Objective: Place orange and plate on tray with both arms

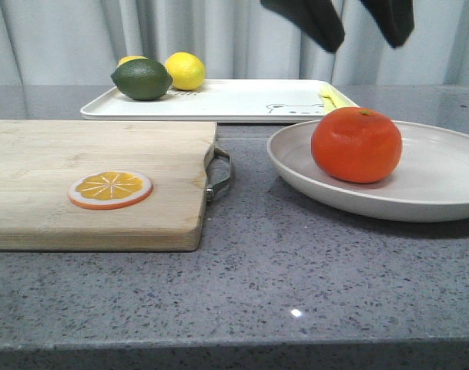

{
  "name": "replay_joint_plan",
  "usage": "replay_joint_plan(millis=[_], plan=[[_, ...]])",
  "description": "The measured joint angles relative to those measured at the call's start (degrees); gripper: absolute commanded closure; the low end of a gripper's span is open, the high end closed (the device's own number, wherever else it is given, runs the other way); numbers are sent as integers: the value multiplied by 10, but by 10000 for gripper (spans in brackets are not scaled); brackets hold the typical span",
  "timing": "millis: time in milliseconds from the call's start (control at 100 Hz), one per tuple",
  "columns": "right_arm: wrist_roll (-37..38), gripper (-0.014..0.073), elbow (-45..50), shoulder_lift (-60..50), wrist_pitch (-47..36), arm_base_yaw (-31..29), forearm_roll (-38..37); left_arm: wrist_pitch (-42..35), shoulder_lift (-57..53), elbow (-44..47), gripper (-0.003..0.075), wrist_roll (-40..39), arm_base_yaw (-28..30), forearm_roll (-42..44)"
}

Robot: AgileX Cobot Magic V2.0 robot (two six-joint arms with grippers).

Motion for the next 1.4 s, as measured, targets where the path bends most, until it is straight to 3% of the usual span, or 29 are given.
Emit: replay_joint_plan(millis=[330,560,970,1400], plan=[[0,654,0,0,0,0,0,-75,-112,146,548,0,0,8],[0,654,0,0,0,0,0,-120,-224,266,740,0,13,8],[0,654,0,0,0,0,0,-188,-441,457,739,-1,110,8],[0,654,0,0,-3,0,0,-194,-678,636,739,-2,222,8]])
